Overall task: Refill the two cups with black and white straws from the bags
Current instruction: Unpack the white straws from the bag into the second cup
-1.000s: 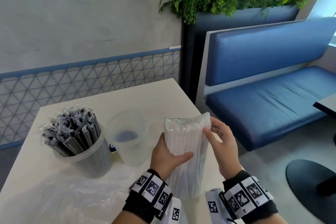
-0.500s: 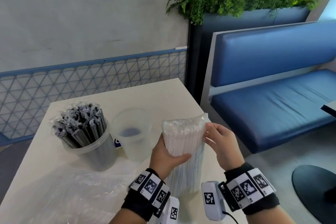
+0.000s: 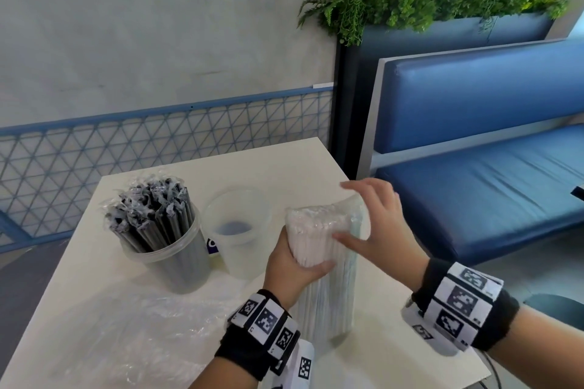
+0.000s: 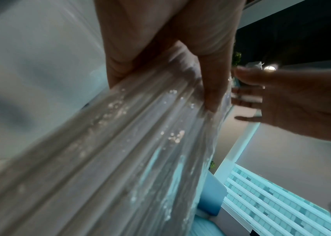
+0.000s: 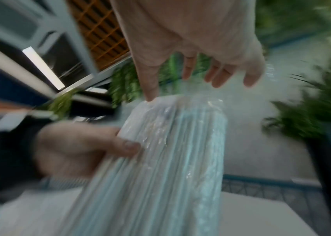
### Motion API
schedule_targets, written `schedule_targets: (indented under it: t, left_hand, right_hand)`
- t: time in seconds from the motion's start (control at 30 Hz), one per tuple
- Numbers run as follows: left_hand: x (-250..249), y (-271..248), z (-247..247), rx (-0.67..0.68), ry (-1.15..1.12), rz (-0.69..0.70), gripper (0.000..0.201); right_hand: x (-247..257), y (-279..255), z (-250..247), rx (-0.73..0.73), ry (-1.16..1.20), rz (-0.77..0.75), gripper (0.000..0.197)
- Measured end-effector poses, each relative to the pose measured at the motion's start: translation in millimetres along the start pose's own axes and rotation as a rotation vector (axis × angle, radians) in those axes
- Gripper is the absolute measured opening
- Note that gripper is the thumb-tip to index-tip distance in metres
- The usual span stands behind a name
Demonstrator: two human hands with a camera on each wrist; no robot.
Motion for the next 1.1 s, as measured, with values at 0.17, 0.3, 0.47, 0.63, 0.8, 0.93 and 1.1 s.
schedule_targets:
  t: [0.17,0.3,0.47,0.63,0.8,0.93,1.1]
  left_hand:
    - [-12.8,4.4,23.1,0.013,0.117,0.036,0.066]
    - [-14.1,6.9,33.0,-0.011,0.216,0.023,0.071]
    - [-14.7,4.4,38.2,-0.011,0.184,-0.02,0.065]
    - [-3.2,7.2,33.6,-0.003,0.139,-0.064,0.064]
    - [-3.4,12.6,27.1,-0.04,0.128,-0.075,0.058]
    - [-0.1,10.5,14.9,-0.089,0.051,-0.088,0.055]
    - [4.7,6.7,8.5,-0.057,0.025,-0.113,0.055]
  right_hand:
    - [32.8,5.0,17.9,0.148,-0.39,-0.257,0.064]
    - [33.7,20.4,13.7,0.176,-0.451,-0.307,0.044]
    - [41.5,27.4,9.6,0.212,-0.56,-0.457,0.019]
    - [38.7,60.0,4.1,0.422,-0.581,-0.331,0.015]
    - [29.6,85.2,-15.9,0.253,-0.312,-0.144,0.017]
    - [10.5,51.3,9.1,0.196,-0.099,-0.051,0.052]
    - [-8.6,37.9,22.4,0.058,-0.031,-0.021,0.007]
Point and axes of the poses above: each hand's wrist, its own y-axis towards the middle knuckle, its own z-axis out of the palm, x = y × z, the point moved 7 cm from there along y, towards the middle knuckle, and after that the axes turned 4 degrees about -y, right-handed, at the moved point
